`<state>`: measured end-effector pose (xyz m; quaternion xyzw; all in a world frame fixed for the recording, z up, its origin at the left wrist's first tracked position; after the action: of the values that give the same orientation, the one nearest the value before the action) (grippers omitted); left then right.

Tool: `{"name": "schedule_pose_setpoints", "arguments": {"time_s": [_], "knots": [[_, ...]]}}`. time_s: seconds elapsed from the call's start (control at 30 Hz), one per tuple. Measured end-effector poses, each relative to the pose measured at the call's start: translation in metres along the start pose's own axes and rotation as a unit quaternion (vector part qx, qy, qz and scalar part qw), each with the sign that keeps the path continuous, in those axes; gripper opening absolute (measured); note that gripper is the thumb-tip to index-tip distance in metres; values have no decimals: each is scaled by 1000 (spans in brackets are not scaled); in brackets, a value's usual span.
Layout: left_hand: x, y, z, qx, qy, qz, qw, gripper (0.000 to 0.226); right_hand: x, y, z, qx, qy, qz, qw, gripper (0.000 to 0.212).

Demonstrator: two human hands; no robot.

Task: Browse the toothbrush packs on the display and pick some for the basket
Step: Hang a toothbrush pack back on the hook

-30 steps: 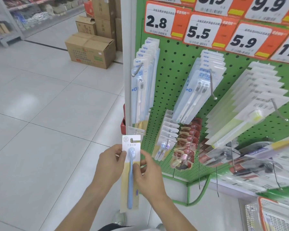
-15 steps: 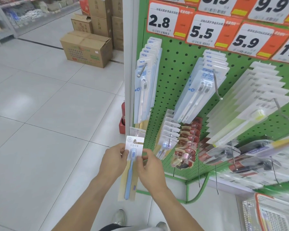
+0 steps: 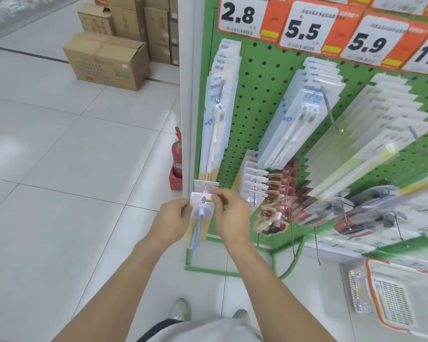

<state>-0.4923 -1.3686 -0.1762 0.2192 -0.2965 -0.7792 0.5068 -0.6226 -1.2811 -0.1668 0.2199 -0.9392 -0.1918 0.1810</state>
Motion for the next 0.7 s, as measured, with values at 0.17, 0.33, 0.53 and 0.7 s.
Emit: {"name": "schedule_pose_setpoints", "arguments": {"time_s": [0.17, 0.33, 0.53, 0.7], "knots": [[12, 5, -9, -52, -2, -24, 998, 21, 0, -5, -4, -16, -33, 18, 999, 15], [26, 7, -19, -89, -2, -57, 994, 16, -3, -8, -9, -36, -47, 40, 997, 14], [64, 20, -7, -157, -6, 31, 987, 11, -3, -4, -15, -76, -18, 32, 996, 15], [110, 12, 6, -229, -1, 55, 972, 10, -3, -4, -18, -84, -23, 33, 996, 15]]}}
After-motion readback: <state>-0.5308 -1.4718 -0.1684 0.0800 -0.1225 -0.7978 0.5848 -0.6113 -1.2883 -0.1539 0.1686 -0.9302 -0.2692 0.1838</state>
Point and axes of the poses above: each hand's wrist, its own x-axis towards the middle knuckle, its own y-axis out of the back of the hand, z = x × y, the point moved 1 cm from there along x, towards the middle knuckle, and after that the axes turned 15 degrees about z, right-handed, at the moved point
